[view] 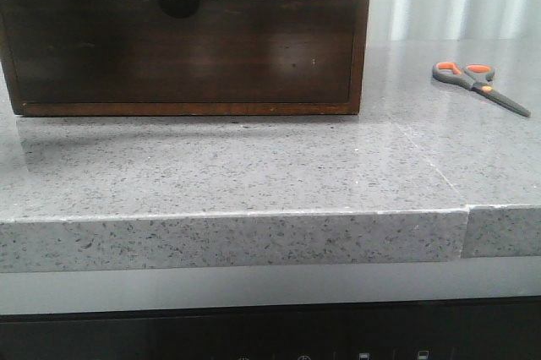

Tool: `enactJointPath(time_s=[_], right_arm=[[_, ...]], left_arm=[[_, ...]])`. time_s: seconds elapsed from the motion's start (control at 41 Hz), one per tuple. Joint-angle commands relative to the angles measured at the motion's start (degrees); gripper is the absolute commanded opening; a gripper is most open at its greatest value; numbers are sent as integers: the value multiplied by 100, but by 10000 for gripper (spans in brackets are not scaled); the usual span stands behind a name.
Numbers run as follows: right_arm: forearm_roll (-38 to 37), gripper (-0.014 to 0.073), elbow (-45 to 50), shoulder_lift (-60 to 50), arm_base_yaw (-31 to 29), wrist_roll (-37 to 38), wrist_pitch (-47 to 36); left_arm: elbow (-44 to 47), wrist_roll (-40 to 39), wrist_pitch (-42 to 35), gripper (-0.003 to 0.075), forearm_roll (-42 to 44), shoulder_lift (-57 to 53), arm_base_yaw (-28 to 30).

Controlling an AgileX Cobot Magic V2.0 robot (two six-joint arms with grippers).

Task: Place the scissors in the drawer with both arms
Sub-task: 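Hook the left gripper on the white handle and pull the drawer open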

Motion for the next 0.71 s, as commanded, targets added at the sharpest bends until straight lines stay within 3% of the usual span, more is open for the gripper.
enactJointPath(time_s=[0.0, 0.195, 0.488, 0.585, 0.683], right_arm=[[-45, 558, -197, 28, -43, -45, -343], [-45, 558, -197, 28, -43, -45, -343], [-45, 558, -197, 28, -43, -45, -343], [-45, 558, -197, 28, -43, -45, -343], [-45, 558, -197, 28, -43, -45, -343]], left_arm=[[263, 397, 840, 103, -253, -664, -35], [1036, 397, 1037, 103, -244, -1463, -35], [1300, 397, 473, 121, 151, -1952, -35], [1300, 397, 473, 204, 151, -1952, -35], [1300, 397, 428, 376, 151, -1952, -35]])
